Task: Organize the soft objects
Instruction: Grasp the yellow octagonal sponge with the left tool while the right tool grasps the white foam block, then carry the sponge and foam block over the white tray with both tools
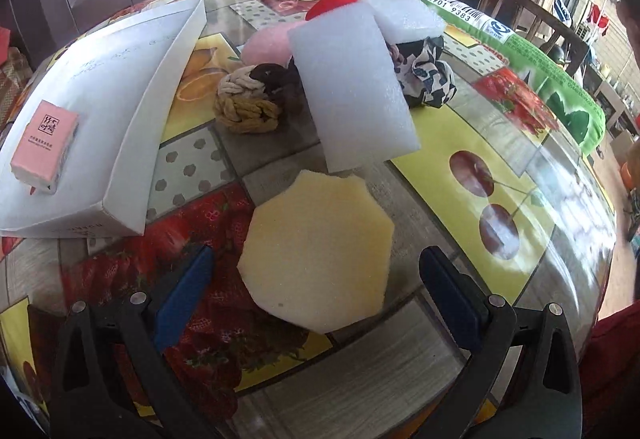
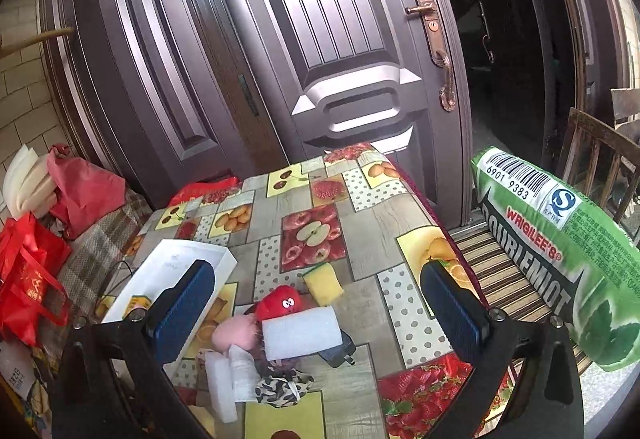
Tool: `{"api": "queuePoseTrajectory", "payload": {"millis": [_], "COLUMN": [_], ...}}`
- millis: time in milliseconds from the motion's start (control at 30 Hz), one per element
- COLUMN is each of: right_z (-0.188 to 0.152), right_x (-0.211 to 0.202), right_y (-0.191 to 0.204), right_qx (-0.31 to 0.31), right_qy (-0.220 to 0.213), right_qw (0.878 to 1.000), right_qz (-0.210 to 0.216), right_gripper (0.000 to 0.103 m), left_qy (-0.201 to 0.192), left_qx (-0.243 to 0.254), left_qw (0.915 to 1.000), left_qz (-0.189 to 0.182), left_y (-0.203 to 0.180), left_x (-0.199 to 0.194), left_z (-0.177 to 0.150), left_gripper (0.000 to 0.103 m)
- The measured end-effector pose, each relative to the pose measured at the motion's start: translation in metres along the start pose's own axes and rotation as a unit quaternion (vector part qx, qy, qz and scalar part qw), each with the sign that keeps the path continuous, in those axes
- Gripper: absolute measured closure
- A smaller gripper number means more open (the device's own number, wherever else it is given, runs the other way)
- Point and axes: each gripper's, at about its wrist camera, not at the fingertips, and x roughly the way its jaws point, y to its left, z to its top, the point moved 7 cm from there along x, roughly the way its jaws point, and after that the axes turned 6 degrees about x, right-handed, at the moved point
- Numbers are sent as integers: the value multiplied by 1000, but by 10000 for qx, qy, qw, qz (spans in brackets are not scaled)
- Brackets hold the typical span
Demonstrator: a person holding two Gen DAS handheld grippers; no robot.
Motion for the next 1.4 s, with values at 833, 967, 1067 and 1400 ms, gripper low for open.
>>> {"api": "queuePoseTrajectory", "payload": {"millis": [833,967,1067,1400], "right_z": [-91,-70,-41,61], "right_x": [135,106,64,-95], "right_y": [40,44,60,150], "right_qx": [-1661,-1390,-1100,-665], "right_qy": [1770,1308,697,-1686], "right_qw": [9699,9814,9915,9768], "right_qz": [-206,-222,-54,1140], "right_gripper": [14,14,14,14], "left_qy": [-1272,-1637,-1935,-2813], "left_qx": [-1184,-1181,-1209,-1433], "left_qw": [9815,9741,9642,9267], "left_qz": [798,1022,1350,2036], "left_y": [69,92,114,159], "left_x": [-127,-166,-197,-287], "left_z": [17,42,65,109], "left_gripper": [46,46,46,46]}}
